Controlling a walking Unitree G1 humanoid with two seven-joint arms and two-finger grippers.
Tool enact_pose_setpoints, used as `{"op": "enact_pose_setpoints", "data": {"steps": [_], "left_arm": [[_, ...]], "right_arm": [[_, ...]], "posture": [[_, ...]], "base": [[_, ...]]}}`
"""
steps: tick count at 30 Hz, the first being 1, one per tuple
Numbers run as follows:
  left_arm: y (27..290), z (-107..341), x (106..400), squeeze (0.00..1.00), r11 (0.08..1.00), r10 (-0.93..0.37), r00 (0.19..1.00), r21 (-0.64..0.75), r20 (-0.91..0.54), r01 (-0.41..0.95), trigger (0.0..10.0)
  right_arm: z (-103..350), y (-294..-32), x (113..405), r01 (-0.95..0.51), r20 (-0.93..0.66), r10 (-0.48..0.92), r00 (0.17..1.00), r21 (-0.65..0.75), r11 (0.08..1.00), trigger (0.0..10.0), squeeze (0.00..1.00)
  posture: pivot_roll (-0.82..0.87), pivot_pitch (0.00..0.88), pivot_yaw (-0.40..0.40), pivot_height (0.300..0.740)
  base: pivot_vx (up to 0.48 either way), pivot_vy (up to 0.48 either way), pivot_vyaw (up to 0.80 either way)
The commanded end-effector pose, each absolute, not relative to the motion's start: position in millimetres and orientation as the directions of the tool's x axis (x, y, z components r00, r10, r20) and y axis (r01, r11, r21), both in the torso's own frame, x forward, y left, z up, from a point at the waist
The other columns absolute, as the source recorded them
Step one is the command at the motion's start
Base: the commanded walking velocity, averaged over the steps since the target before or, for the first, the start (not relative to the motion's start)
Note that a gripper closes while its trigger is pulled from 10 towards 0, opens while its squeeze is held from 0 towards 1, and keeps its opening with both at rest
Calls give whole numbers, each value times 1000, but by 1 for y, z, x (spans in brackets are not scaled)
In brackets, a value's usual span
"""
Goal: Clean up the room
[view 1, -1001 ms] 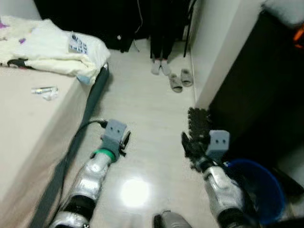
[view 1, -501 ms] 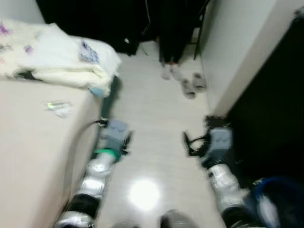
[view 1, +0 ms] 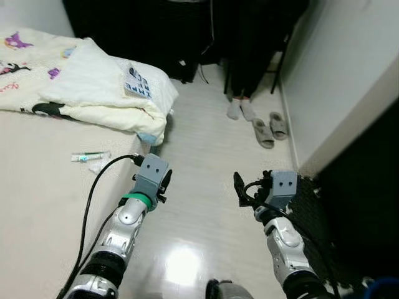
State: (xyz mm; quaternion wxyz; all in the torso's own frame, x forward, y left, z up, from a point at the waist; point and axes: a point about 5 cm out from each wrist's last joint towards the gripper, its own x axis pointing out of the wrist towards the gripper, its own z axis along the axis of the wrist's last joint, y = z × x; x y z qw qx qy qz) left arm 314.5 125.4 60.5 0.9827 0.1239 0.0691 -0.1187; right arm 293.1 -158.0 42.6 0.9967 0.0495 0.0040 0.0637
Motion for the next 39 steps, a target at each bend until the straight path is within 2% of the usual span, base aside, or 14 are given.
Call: {"op": "enact_pose_setpoints", "data": {"steps": [1,33,39], "left_arm": [[123,52,310,0,940,-222,955,217,-194,263,10000],[122,53,312,0,940,-222,957,221,-190,261,10000],[121,53,312,0,938,-225,956,222,-189,265,10000]], "right_arm": [[40,-163,291,-111,-18,113,993,97,989,10000,0],[36,-161,290,-98,-44,103,994,118,988,10000,0],[36,-164,290,-89,-42,95,995,124,988,10000,0]], "posture": [[39,10,10,740],[40,16,14,740],[40,16,14,740]], "base": [[285,0,0],[312,0,0],[315,0,-800]]}}
